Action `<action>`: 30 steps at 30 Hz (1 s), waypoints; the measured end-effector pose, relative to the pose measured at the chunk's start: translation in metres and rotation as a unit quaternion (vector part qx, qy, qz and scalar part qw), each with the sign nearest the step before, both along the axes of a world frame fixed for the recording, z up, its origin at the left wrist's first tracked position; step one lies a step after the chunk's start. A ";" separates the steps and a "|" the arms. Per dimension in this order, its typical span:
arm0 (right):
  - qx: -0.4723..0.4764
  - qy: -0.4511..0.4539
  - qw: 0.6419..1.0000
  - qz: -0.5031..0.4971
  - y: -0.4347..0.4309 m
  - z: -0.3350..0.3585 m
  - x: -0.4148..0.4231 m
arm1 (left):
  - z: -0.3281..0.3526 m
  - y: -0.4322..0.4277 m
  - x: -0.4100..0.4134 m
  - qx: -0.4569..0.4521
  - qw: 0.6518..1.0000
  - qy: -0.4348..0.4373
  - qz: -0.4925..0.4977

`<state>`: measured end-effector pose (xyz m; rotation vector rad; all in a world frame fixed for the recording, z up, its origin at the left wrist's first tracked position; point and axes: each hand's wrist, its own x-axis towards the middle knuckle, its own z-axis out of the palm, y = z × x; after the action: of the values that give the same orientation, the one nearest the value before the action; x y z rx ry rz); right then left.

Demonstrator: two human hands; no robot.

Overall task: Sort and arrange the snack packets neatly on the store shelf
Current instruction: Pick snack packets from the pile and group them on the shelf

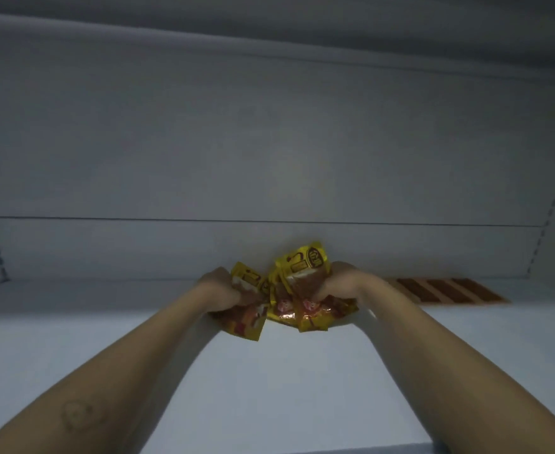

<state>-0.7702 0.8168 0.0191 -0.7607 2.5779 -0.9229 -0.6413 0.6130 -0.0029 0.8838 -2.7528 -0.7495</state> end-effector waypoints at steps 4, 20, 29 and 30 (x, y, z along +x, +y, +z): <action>0.057 0.012 0.998 0.000 0.005 -0.001 -0.017 | 0.003 0.011 -0.024 -0.189 0.978 -0.072 0.052; 0.267 0.214 0.939 -0.022 0.036 0.001 -0.016 | -0.014 0.024 -0.034 -0.143 0.951 -0.078 -0.264; 0.247 0.150 0.949 0.124 0.029 -0.022 -0.029 | -0.019 0.016 -0.036 -0.138 0.945 -0.146 -0.260; 0.248 0.150 0.949 0.123 0.029 -0.022 -0.029 | -0.022 0.016 -0.035 -0.147 0.946 -0.144 -0.250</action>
<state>-0.7995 0.8454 -0.0025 -1.0944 2.7028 -0.0705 -0.6764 0.6292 -0.0245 0.2455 -3.2794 -0.2593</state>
